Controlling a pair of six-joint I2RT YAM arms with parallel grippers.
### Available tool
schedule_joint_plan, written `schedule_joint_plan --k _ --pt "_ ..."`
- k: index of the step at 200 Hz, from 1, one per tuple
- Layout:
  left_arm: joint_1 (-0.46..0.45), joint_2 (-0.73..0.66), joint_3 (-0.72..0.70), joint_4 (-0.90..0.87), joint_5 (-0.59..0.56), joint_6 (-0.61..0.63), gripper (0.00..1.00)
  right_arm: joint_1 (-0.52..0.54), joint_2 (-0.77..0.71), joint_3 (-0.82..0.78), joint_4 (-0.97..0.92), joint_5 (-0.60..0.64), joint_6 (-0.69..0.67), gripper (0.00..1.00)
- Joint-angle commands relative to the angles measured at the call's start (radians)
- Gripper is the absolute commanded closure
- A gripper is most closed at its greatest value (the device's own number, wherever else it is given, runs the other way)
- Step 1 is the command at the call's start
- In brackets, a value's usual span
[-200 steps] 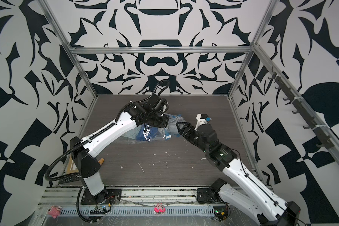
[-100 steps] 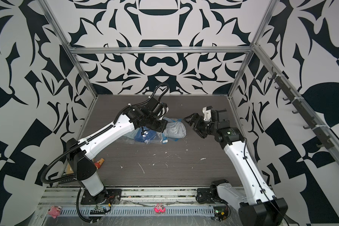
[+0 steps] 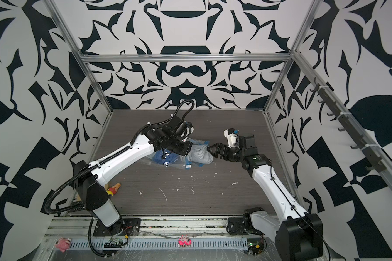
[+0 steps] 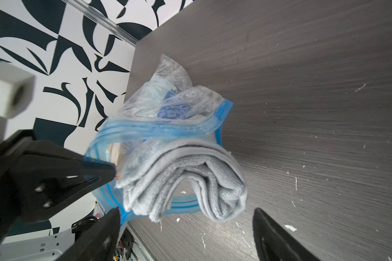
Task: Place the folded towel into the vacuum bag
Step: Place the towel in the vacuum bag.
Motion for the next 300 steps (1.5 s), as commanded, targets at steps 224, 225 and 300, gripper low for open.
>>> schedule_joint_plan --k 224,225,300 --pt "-0.012 -0.029 0.029 0.034 0.011 -0.044 1.0 0.14 0.131 -0.034 0.146 0.081 0.049 0.05" --pt "-0.012 -0.029 0.029 0.034 0.011 -0.043 1.0 0.141 0.132 -0.034 0.147 0.082 0.049 0.05" --pt "-0.02 -0.016 0.049 0.038 0.009 -0.048 1.0 0.199 0.172 -0.034 0.155 0.048 0.023 0.04"
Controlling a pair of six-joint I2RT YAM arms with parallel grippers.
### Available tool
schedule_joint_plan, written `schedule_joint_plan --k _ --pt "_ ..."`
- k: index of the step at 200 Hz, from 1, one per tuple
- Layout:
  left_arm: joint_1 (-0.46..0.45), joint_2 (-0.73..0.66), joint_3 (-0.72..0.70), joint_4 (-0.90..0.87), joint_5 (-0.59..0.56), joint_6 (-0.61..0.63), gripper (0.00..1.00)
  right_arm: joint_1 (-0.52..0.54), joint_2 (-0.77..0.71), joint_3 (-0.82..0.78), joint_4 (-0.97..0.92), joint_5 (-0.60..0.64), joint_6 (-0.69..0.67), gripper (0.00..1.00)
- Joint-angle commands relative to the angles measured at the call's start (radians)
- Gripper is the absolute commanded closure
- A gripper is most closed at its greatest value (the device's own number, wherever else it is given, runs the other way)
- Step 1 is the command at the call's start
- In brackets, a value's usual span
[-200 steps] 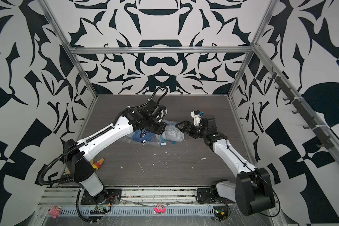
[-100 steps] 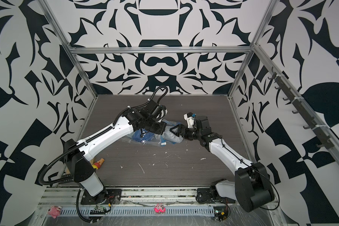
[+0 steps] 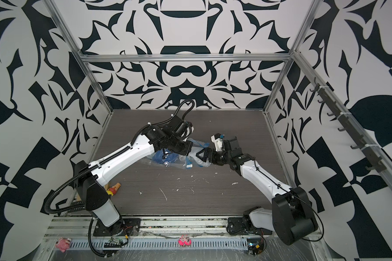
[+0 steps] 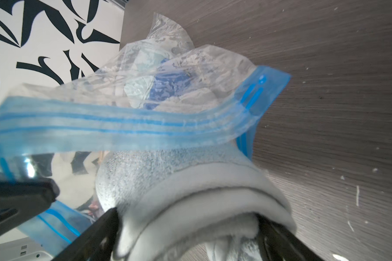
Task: Place the folded towel into the vacuum bag
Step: Place the towel in the vacuum bag.
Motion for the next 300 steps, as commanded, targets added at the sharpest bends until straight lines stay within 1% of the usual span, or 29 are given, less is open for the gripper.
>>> schedule_joint_plan --k 1,25,56,76,114,143,178,207,233,300 --pt "-0.007 -0.016 0.047 0.026 0.008 -0.012 1.0 0.014 0.002 0.012 -0.01 -0.002 -0.041 0.04" --pt "-0.007 -0.013 0.052 0.026 0.008 -0.012 1.0 0.015 -0.028 0.008 -0.052 0.06 -0.066 0.04" --pt "-0.007 -0.019 0.048 0.026 0.004 -0.013 1.0 0.015 -0.117 0.031 -0.142 0.199 -0.116 0.04" --pt "-0.007 -0.021 0.045 0.029 0.001 -0.012 1.0 0.016 -0.131 0.055 -0.192 0.233 -0.144 0.03" --pt "-0.007 -0.018 0.046 0.028 0.003 -0.014 1.0 0.016 -0.102 0.067 -0.193 0.225 -0.164 0.03" --pt "-0.007 -0.021 0.048 0.029 0.003 -0.012 1.0 0.013 -0.085 0.049 -0.117 0.187 -0.155 0.01" --pt "-0.007 -0.021 0.054 0.029 0.003 -0.013 1.0 0.007 -0.049 0.026 -0.008 0.121 -0.13 0.01" --pt "-0.009 -0.021 0.058 0.029 0.005 -0.015 1.0 -0.008 -0.013 0.01 0.04 0.087 -0.124 0.01" --pt "-0.01 -0.021 0.057 0.029 0.006 -0.02 1.0 -0.023 -0.008 -0.002 0.046 0.089 -0.13 0.01" --pt "-0.015 -0.009 0.069 0.029 0.006 -0.024 1.0 -0.068 -0.056 -0.027 -0.003 0.113 -0.168 0.01"
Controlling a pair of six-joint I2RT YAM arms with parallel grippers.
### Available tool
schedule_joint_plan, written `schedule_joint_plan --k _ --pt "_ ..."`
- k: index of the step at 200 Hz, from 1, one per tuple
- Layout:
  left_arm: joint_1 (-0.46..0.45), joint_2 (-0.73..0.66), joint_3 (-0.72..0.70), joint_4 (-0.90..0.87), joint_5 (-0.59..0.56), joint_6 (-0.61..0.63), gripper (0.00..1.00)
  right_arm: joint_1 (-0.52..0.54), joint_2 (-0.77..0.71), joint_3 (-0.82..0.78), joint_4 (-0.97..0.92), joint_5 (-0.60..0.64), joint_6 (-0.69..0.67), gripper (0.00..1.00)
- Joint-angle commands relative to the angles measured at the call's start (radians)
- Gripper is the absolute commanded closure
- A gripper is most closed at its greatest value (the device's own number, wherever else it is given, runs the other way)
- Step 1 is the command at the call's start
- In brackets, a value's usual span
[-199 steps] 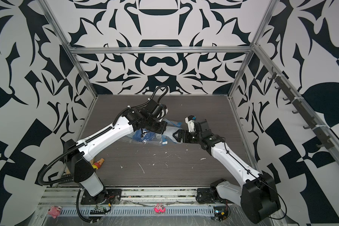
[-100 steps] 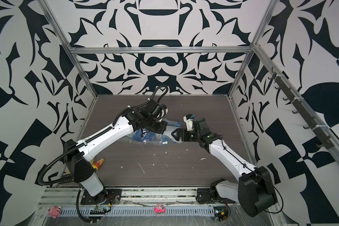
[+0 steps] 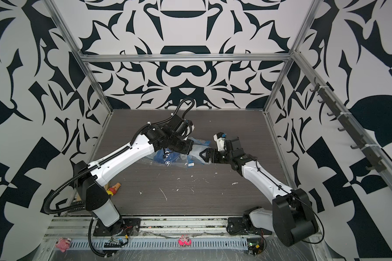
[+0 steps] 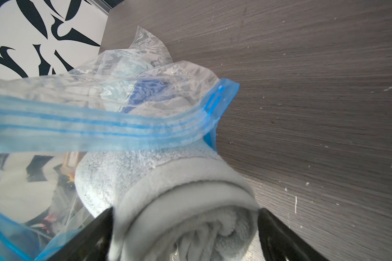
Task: Place the folded towel into the vacuum bag
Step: Place the towel in the vacuum bag.
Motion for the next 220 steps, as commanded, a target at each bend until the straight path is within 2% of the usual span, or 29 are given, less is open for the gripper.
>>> schedule_joint_plan --k 1,47,105,140,172,197,220 --pt "-0.009 -0.009 0.049 0.018 0.009 -0.009 1.0 -0.019 -0.028 -0.013 0.003 0.007 -0.024 0.01" --pt "-0.013 0.0 0.065 0.012 0.008 -0.009 1.0 -0.035 -0.018 -0.019 0.008 -0.011 -0.038 0.01" --pt "-0.021 0.012 0.078 0.007 0.005 -0.012 1.0 -0.035 0.016 -0.063 0.196 -0.215 0.021 0.01" --pt "-0.024 0.017 0.081 0.004 0.003 -0.013 1.0 -0.036 0.012 -0.065 0.196 -0.244 0.046 0.01" --pt "-0.025 0.026 0.088 0.004 0.003 -0.013 1.0 -0.035 -0.015 -0.064 0.146 -0.231 0.039 0.26" --pt "-0.025 0.028 0.091 0.004 -0.001 -0.013 1.0 -0.035 -0.056 -0.055 0.066 -0.191 0.009 0.4" --pt "-0.027 0.026 0.089 0.004 -0.007 -0.015 1.0 -0.035 -0.087 -0.043 0.0 -0.164 -0.02 0.66"
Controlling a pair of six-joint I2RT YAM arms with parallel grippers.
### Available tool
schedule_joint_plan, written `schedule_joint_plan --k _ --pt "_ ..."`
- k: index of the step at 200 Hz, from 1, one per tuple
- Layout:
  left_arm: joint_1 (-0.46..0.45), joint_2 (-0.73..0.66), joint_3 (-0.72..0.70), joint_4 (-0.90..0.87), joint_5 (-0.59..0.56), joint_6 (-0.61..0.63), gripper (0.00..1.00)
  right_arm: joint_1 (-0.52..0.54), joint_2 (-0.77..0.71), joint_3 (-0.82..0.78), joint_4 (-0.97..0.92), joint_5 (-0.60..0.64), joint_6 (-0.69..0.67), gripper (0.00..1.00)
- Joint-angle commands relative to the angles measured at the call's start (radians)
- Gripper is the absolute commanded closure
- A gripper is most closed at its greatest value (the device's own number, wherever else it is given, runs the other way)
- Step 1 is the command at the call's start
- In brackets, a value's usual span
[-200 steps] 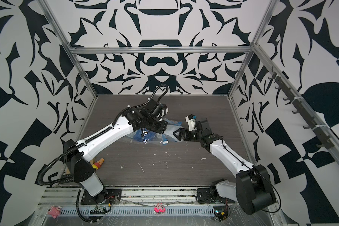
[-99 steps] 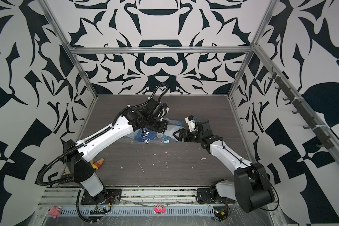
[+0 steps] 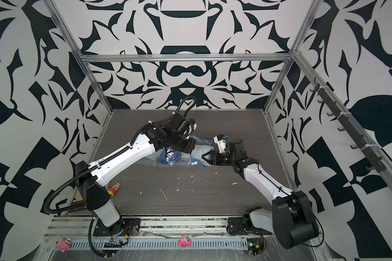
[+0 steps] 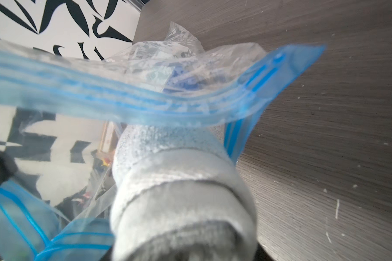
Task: Place the folded towel into the vacuum bag
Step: Place the towel in the vacuum bag.
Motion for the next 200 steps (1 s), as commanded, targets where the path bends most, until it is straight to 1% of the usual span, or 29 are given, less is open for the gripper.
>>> schedule_joint_plan --k 1,16,24,33,44,76,97,116,134,159,176,186,200 --pt "-0.007 0.011 0.035 0.006 -0.007 -0.011 1.0 -0.001 -0.052 0.027 -0.074 0.023 -0.045 0.68" --pt "-0.007 0.013 0.032 0.007 -0.011 -0.011 1.0 -0.001 -0.066 0.042 -0.112 0.023 -0.058 0.81" --pt "-0.007 0.013 0.031 0.006 -0.014 -0.011 1.0 -0.001 -0.073 0.051 -0.137 0.026 -0.062 0.85" --pt "-0.007 0.013 0.028 0.007 -0.02 -0.011 1.0 -0.001 -0.083 0.064 -0.168 0.034 -0.071 0.86" --pt "-0.007 0.012 0.023 0.008 -0.027 -0.012 1.0 -0.001 -0.098 0.086 -0.215 0.062 -0.077 0.89" --pt "-0.007 0.0 -0.007 0.013 -0.073 -0.014 1.0 -0.002 -0.135 0.169 -0.356 0.167 -0.084 0.92" --pt "-0.006 -0.006 -0.024 0.019 -0.09 -0.016 1.0 -0.002 -0.141 0.199 -0.377 0.165 -0.071 0.92" --pt "-0.007 -0.007 -0.027 0.021 -0.084 -0.02 1.0 -0.002 -0.138 0.208 -0.359 0.134 -0.047 0.89" --pt "-0.01 -0.007 -0.026 0.021 -0.076 -0.022 1.0 -0.002 -0.131 0.204 -0.332 0.091 -0.025 0.78" --pt "-0.015 0.0 -0.017 0.02 -0.067 -0.02 1.0 -0.002 -0.129 0.186 -0.273 0.047 0.028 0.7" --pt "-0.016 0.005 -0.013 0.021 -0.063 -0.019 1.0 -0.002 -0.135 0.186 -0.264 0.042 0.042 0.65" --pt "-0.016 0.008 -0.011 0.021 -0.06 -0.019 1.0 -0.001 -0.141 0.19 -0.274 0.049 0.04 0.61" --pt "-0.016 0.012 -0.007 0.021 -0.057 -0.017 1.0 -0.001 -0.15 0.206 -0.299 0.063 0.029 0.58"
